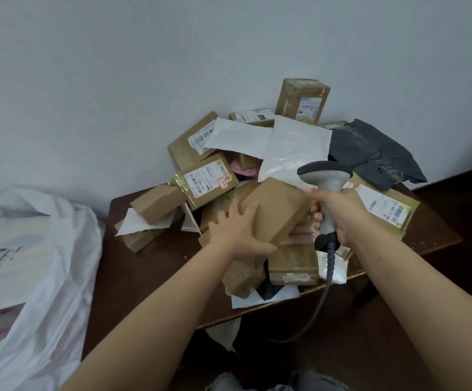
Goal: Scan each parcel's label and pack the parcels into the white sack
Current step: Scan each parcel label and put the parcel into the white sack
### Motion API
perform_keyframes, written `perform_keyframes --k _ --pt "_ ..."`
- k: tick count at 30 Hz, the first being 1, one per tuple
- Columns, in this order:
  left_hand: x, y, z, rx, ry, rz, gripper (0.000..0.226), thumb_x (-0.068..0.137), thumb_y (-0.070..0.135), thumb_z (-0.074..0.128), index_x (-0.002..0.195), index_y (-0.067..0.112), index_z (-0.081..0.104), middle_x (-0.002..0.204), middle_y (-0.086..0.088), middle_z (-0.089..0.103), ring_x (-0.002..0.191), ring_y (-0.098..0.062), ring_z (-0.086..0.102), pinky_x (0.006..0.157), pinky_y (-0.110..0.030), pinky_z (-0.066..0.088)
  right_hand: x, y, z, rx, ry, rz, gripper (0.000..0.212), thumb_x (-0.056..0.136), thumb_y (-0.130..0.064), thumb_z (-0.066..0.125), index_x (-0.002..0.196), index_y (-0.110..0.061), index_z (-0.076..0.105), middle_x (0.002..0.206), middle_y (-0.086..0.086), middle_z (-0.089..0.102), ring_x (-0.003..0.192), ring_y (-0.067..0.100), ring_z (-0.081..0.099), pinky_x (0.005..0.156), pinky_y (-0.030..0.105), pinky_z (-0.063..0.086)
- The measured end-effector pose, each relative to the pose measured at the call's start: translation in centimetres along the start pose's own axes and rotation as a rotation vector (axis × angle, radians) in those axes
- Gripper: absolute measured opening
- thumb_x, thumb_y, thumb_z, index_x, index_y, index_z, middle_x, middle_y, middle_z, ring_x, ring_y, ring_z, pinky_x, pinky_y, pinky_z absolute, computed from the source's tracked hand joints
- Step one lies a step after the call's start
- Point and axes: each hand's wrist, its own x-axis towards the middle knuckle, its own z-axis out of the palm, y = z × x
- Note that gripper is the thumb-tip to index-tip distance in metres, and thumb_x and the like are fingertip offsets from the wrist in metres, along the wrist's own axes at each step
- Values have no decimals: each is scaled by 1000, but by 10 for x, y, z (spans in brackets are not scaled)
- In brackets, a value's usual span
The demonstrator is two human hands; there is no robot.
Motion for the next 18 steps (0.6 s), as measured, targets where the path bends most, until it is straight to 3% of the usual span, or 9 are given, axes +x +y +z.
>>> perform_keyframes --k 3,6,8,10,14,18 --pt "1 -24 -26 -397 -18 -7 104 66 68 69 151 40 15 154 -1 21 137 -33 29 108 -54 35 7 -2 2 47 43 -78 25 92 -15 67 75 -11 48 51 1 46 36 10 38 39 19 35" --pt "-11 -37 -47 -1039 -71 -36 84 65 53 75 140 31 45 123 0 55 107 -22 58 94 -41 48 9 -3 9 53 41 -137 18 91 -13 68 85 -7 52 59 7 56 37 11 41 39 20 37" --pt "-17 -45 -52 -1465 -146 -59 78 58 51 72 129 23 56 113 -7 66 99 -26 62 92 -45 48 10 -2 17 47 35 -156 19 90 -15 69 94 -4 54 69 13 63 37 11 42 38 21 39" --pt "-18 -52 -50 -1731 -166 -37 81 58 50 69 132 19 56 122 -11 66 106 -31 61 94 -52 47 11 -2 26 41 32 -172 26 88 -20 73 96 -3 56 81 18 67 40 12 44 40 23 41" --pt "-21 -53 -48 -1901 -212 95 79 65 53 66 136 19 54 132 -13 60 116 -35 57 98 -60 41 6 -1 47 16 -15 -197 33 85 -25 77 97 -1 58 95 24 66 40 13 45 43 25 45" --pt "-27 -53 -48 -1904 -186 87 57 83 43 48 133 18 55 132 -14 60 118 -38 56 96 -63 42 1 -3 64 78 -70 -200 28 86 -22 76 92 -2 57 77 19 62 34 12 43 40 23 42"
